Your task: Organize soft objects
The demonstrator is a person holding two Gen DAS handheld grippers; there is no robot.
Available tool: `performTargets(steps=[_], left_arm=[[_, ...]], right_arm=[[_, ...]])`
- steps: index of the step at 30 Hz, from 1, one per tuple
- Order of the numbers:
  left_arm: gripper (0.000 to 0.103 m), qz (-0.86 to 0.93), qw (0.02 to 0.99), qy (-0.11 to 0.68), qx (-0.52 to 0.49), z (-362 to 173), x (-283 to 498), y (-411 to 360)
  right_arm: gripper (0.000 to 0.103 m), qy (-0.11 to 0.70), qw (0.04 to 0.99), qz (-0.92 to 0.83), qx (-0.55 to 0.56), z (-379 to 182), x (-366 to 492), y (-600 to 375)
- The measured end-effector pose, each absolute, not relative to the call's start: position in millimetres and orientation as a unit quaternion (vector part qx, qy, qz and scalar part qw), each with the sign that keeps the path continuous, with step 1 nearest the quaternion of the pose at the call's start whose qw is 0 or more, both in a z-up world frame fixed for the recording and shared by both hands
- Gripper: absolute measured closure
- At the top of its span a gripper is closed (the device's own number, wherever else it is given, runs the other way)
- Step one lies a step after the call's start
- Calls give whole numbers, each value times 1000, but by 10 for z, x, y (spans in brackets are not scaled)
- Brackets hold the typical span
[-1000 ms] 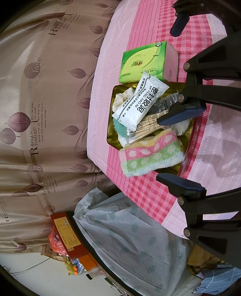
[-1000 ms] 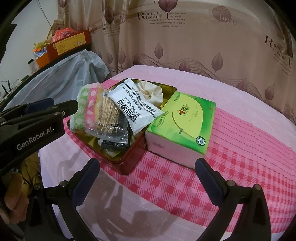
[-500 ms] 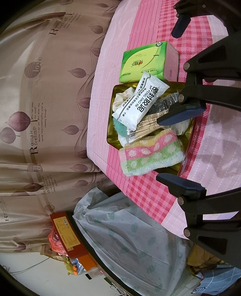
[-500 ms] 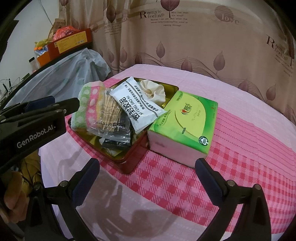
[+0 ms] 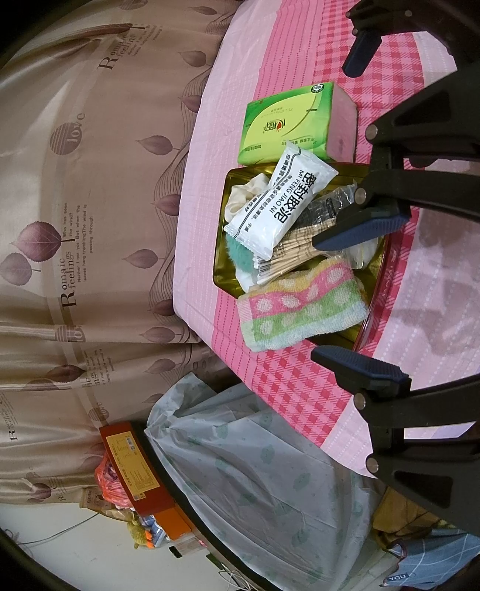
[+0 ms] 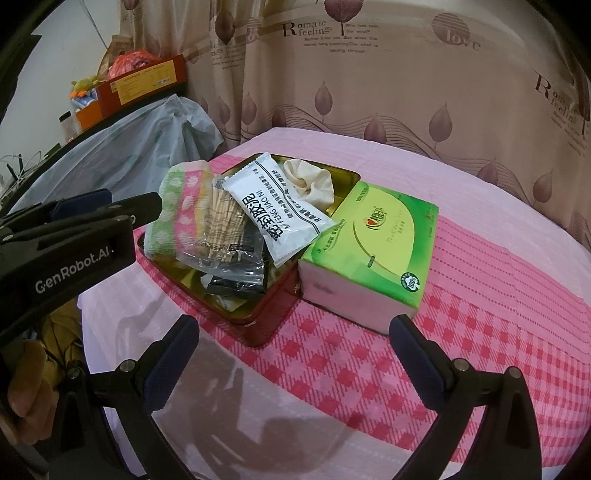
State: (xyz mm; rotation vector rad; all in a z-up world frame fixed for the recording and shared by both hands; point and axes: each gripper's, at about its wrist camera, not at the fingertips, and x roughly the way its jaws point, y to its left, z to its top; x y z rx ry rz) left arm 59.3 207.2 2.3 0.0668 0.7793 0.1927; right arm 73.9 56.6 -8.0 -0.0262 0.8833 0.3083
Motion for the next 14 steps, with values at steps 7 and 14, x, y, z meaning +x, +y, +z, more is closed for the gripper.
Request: performTargets(steps=[7,14], left_arm=[[48,91,924,371,22,25,578,2109],[45,94,924,370,20,51,558,2114]], right_arm=[[1,423,893,153,-20,-69,699,608],[1,423,893,154,-19,-66,700,613]])
